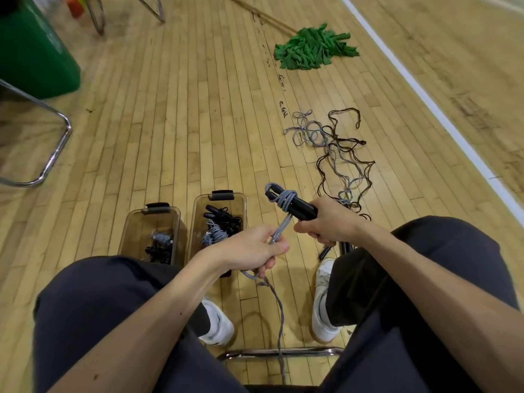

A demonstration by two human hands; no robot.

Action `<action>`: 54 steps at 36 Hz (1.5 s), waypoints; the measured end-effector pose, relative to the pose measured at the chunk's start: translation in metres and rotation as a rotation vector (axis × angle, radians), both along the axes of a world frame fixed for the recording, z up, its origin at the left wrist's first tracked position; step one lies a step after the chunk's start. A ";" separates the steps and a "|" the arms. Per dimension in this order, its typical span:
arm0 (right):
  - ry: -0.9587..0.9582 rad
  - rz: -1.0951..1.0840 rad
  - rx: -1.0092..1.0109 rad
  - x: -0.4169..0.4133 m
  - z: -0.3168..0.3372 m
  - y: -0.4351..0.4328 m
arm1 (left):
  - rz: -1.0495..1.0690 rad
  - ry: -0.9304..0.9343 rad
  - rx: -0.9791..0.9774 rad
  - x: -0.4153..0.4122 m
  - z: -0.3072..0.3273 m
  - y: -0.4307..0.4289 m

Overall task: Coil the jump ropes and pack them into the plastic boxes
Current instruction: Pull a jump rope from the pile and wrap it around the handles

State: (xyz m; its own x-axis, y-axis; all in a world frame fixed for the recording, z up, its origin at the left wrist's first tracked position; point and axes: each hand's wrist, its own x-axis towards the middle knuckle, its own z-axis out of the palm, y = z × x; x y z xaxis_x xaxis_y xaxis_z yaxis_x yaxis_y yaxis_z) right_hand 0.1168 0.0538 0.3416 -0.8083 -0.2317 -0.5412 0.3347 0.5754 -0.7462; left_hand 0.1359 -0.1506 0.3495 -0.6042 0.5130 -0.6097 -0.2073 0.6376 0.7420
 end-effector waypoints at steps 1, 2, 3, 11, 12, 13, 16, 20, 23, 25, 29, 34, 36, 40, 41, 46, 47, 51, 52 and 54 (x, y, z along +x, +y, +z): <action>0.001 0.009 0.028 0.000 -0.002 -0.001 | -0.013 0.031 -0.026 0.000 0.000 -0.001; -0.002 0.019 0.052 0.000 -0.004 -0.002 | -0.027 0.064 -0.052 0.000 0.000 -0.002; -0.007 0.028 0.072 0.000 -0.006 -0.003 | -0.043 0.103 -0.083 -0.001 0.001 -0.003; -0.214 0.171 0.194 0.005 -0.008 -0.009 | -0.271 0.598 -0.345 -0.003 0.008 -0.010; -0.260 0.195 0.192 0.006 -0.007 -0.010 | -0.303 0.640 -0.363 -0.003 0.009 -0.011; -0.301 0.219 0.189 0.007 -0.005 -0.011 | -0.328 0.675 -0.376 -0.003 0.009 -0.011; -0.379 0.283 0.189 0.009 0.001 -0.015 | -0.360 0.759 -0.396 -0.005 0.010 -0.013; -0.432 0.340 0.196 0.012 0.003 -0.019 | -0.345 0.832 -0.350 -0.009 0.010 -0.015; -0.450 0.390 0.194 0.014 0.003 -0.019 | -0.331 0.868 -0.295 -0.012 0.007 -0.015; -0.468 0.425 0.170 0.017 0.004 -0.018 | -0.310 0.878 -0.260 -0.013 0.005 -0.016; -0.463 0.491 0.122 0.021 0.007 -0.015 | -0.253 0.867 -0.249 -0.016 0.002 -0.017; -0.463 0.536 0.052 0.023 0.013 -0.010 | -0.201 0.767 -0.242 -0.017 0.000 -0.014; -0.468 0.549 0.021 0.025 0.015 -0.008 | -0.158 0.702 -0.221 -0.019 -0.002 -0.015; -0.447 0.580 -0.055 0.028 0.022 -0.005 | -0.065 0.488 -0.101 -0.023 -0.001 -0.017; -0.442 0.583 -0.084 0.028 0.024 -0.005 | -0.063 0.449 -0.056 -0.023 0.000 -0.017; -0.398 0.569 -0.232 0.029 0.028 -0.005 | -0.064 0.284 0.169 -0.025 0.007 -0.017; -0.389 0.568 -0.257 0.030 0.029 -0.006 | -0.062 0.246 0.181 -0.025 0.008 -0.017; -0.336 0.559 -0.381 0.030 0.034 -0.006 | 0.026 0.110 0.209 -0.024 0.011 -0.009; -0.321 0.550 -0.417 0.030 0.036 -0.006 | 0.055 0.093 0.227 -0.023 0.012 -0.009; -0.290 0.520 -0.486 0.030 0.039 -0.006 | 0.079 0.073 0.242 -0.021 0.011 -0.011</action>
